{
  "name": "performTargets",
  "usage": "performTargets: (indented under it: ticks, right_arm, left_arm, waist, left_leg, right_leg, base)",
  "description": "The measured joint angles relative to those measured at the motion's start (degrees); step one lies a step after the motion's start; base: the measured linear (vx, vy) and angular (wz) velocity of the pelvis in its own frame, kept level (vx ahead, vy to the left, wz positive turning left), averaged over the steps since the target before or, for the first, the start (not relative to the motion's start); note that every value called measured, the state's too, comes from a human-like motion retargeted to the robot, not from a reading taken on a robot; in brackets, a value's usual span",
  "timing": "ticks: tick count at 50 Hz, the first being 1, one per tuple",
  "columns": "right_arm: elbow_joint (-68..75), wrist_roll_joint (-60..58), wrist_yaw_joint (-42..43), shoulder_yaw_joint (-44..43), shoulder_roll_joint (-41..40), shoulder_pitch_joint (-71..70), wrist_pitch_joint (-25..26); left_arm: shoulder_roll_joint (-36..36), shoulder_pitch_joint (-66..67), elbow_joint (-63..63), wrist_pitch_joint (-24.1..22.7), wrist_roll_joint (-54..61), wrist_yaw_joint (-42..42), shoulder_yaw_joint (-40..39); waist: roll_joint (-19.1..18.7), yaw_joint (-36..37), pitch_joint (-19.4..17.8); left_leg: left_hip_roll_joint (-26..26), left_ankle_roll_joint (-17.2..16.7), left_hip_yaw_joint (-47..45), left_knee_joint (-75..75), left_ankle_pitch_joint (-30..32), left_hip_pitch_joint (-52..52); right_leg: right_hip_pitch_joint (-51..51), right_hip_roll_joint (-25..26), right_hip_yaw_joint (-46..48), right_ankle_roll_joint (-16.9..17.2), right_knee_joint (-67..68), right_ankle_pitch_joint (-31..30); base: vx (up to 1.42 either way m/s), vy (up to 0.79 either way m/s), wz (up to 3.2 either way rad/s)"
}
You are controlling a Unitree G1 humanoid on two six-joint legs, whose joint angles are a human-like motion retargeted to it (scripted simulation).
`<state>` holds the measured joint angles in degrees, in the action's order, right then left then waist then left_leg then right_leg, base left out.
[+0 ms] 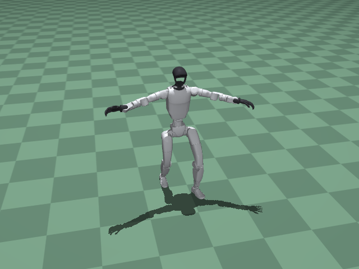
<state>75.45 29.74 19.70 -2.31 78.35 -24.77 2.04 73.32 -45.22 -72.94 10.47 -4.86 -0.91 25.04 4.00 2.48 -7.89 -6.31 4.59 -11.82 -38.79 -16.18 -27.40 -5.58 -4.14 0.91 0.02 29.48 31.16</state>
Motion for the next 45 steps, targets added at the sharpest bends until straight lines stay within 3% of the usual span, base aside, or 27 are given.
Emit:
performTargets:
  ticks: [2, 4, 7, 10, 13, 15, 18, 20, 22, 24, 26, 29, 32, 33, 35, 38, 40, 42, 45]
  right_arm:
    - [-1.14, 0.26, 0.52, 1.5, 2.35, -1.73, -0.41]
    - [-1.61, -1.06, 1.17, 2.6, 2.42, -2.08, -0.47]
    - [-0.09, -4.18, 1.83, 2.37, -1.26, 0.6, 0.74]
    - [2.98, -5.48, 0.87, -0.8, -7.07, 5.35, 3.41]
    - [4.64, -6.71, -0.53, -4.11, -10.56, 6.63, 5.13]
    - [4.22, -7.58, -0.68, -4.98, -10.57, 6.41, 4.39]
    - [2.29, -5.53, -0.32, -3.31, -6.94, 4.72, 1.27]
    - [1.95, -2.53, -0.41, -1.82, -3.77, 2.26, 0.93]
    - [2.45, -0.05, -0.06, -0.99, -2.33, 1.11, 1.52]
    - [2.83, 1.52, 1.31, -0.89, -3.0, 1.85, 1.67]
    - [2.69, 1.85, 2.55, -0.89, -5.36, 3.37, 1.46]
    - [2.85, -0.69, 1.86, 0.05, -8.68, 3.05, 1.31]
    - [3.64, -3.17, 1.47, 2.57, -8.69, 0.27, 0.06]
    - [3.83, -3.46, 2.04, 3.49, -7.84, -1.0, -0.52]
    - [4.2, -3.0, 3.73, 5.6, -5.36, -5.23, -1.26]
    - [3.31, -1.41, 5.29, 8.84, -2.3, -12.56, -1.43]
    - [2.33, -1.58, 6.04, 10.97, -2.37, -15.3, -1.56]
    - [2.08, -3.49, 6.25, 12.9, -4.89, -15.27, -1.36]
    - [3.53, -6.95, 4.52, 13.9, -10.98, -12.25, 0.48]
  left_arm:
    - [2.34, -5.44, -2.26, 1.29, -1.13, -0.48, 2.68]
    - [3.36, -8.34, -3.97, 2.24, -2.03, -0.94, 4.64]
    - [1.56, -9.59, -6.5, 1.91, -1.25, -1.13, 6.33]
    - [-1.39, -8.03, -9.09, 0.82, 1.15, 1.18, 5.55]
    - [-0.23, -4.9, -11.09, 0.42, 2.53, 3.06, 3.72]
    - [2.64, -2.21, -11.57, 0.03, 3.37, 2.96, 2.68]
    - [8.63, 0.44, -10.98, -0.23, 3.39, 2.42, 0.02]
    - [12.12, 0.36, -9.91, 0.96, 1.83, 2.77, -2.49]
    - [13.64, 0.33, -8.44, 2.29, 0.17, 3.12, -4.86]
    - [13.28, 1.79, -7.19, 3.09, -0.51, 1.82, -7.28]
    - [11.37, 5.4, -7.15, 2.99, -0.23, -0.14, -9.76]
    - [7.5, 12.49, -9.88, 1.35, 0.24, -0.12, -13.27]
    - [5.54, 18.33, -12.62, -1.12, 1.17, 0.8, -14.93]
    - [5.77, 19.55, -12.73, -1.83, 1.77, 0.39, -14.91]
    - [7.56, 20.38, -12.05, -2.87, 2.91, -1.27, -15.39]
    - [12.15, 18.57, -10.34, -2.3, 1.92, -3.38, -18.03]
    - [13.49, 17.89, -9.65, -1.15, 1.24, -4.5, -19.43]
    - [12.17, 18.56, -9.52, -0.61, 1.73, -5.2, -19.76]
    - [8.7, 20.17, -9.76, -1.15, 2.29, -3.54, -19.23]
  waist:
    - [-0.48, -0.89, -2.49]
    - [-0.46, -2.18, -3.4]
    - [0.25, -6.03, -1.95]
    - [1.74, -8.78, 0.9]
    - [3.55, -9.42, 2.85]
    - [2.57, -8.37, 3.06]
    - [-2.03, -3.5, 1.28]
    - [-2.16, -1.01, -0.21]
    - [-0.28, 0.96, -0.8]
    - [1.46, 4.68, -0.35]
    - [2.58, 9.98, 0.29]
    - [2.21, 15.91, 2.0]
    - [0.62, 18.21, 3.49]
    - [0.76, 18.37, 3.42]
    - [2.5, 17.18, 1.72]
    - [4.48, 16.12, -2.51]
    - [4.81, 15.89, -4.18]
    - [5.39, 13.58, -4.0]
    - [6.19, 7.77, -2.46]
  left_leg:
    - [-2.3, 1.99, 0.95, -17.25, -7.23, -3.65]
    - [-2.66, 3.97, 1.96, -26.36, -11.21, -3.76]
    - [0.78, 4.46, 4.68, -27.82, -11.32, 0.56]
    - [6.02, 2.73, 8.56, -19.47, -6.75, 8.46]
    - [9.45, 2.61, 11.31, -10.59, -0.69, 14.99]
    - [7.91, 2.02, 11.18, -5.74, 1.35, 18.32]
    - [1.71, -1.16, 7.83, 4.55, -13.65, 22.62]
    - [1.55, 0.3, 5.89, 6.18, -22.6, 20.61]
    - [3.19, 3.06, 4.12, 0.12, -22.88, 13.1]
    - [4.03, 2.14, 2.02, -1.68, -17.97, 6.57]
    - [4.1, 0.42, -0.18, 5.43, -10.8, 5.19]
    - [3.89, 1.03, -0.52, 22.97, 3.25, 6.73]
    - [3.98, -1.52, 5.07, 33.4, 13.42, 5.65]
    - [4.77, -2.92, 7.03, 32.86, 12.8, 4.39]
    - [7.73, -3.33, 8.72, 22.63, 7.33, -0.87]
    - [6.98, 0.6, 6.06, -7.7, -4.63, -10.22]
    - [5.62, 3.79, 6.15, -19.66, -10.0, -10.85]
    - [7.84, 4.6, 8.83, -20.27, -10.96, -6.49]
    - [11.46, 3.07, 13.53, -9.4, -7.39, 5.69]
  right_leg:
    - [5.44, 0.12, 0.98, -2.53, 4.25, 5.65]
    - [13.58, -0.28, 1.68, -3.03, 10.26, 4.07]
    - [19.47, -1.88, 3.72, 0.44, 5.08, -6.8]
    - [18.3, -3.37, 3.94, 3.55, -12.28, -22.45]
    - [18.39, -4.33, 1.06, 4.17, -22.08, -29.97]
    - [19.41, -2.91, 1.64, 2.66, -19.38, -27.8]
    - [26.67, 0.85, 5.23, -0.4, 8.19, -14.35]
    - [31.22, -1.14, 6.2, -1.13, 30.22, -5.98]
    - [30.79, -4.02, 5.23, -1.37, 42.68, -1.49]
    - [27.42, -4.61, 3.2, -0.94, 45.82, -0.37]
    - [21.43, -2.87, 0.25, 0.64, 40.61, -2.86]
    - [11.24, 2.14, -5.24, 3.65, 24.66, -10.06]
    - [2.49, 4.33, -8.15, 3.41, 6.86, -18.69]
    - [0.47, 3.37, -7.81, 3.02, 1.08, -18.67]
    - [-1.08, -0.25, -4.18, 2.98, -8.15, -10.71]
    - [4.1, -3.08, 2.05, 1.7, -10.35, 2.39]
    - [10.52, -2.86, 2.57, 0.15, -7.45, 4.18]
    - [15.54, -3.05, 2.76, 0.72, -7.75, -1.08]
    - [16.93, -3.81, 4.82, 2.12, -16.76, -15.22]
  base:
    - [-1.33, -0.03, 0.37]
    - [-1.27, 0.01, 0.36]
    - [-1.14, 0.06, 1.08]
    - [-1.1, 0.17, 0.98]
    - [-1.19, 0.26, 0.2]
    - [-1.29, 0.29, -0.58]
    - [-1.33, 0.28, -1.18]
    - [-1.29, 0.17, -0.59]
    - [-1.23, 0.09, 0.01]
    - [-1.17, 0.06, -0.35]
    - [-1.14, 0.0, -1.03]
    - [-1.21, -0.12, -0.92]
    - [-1.34, -0.19, -0.25]
    - [-1.45, -0.21, 0.28]
    - [-1.52, -0.21, 0.72]
    - [-1.46, -0.14, 0.45]
    - [-1.29, -0.08, 0.18]
    - [-1.13, -0.05, 0.86]
    - [-0.99, 0.01, 1.58]
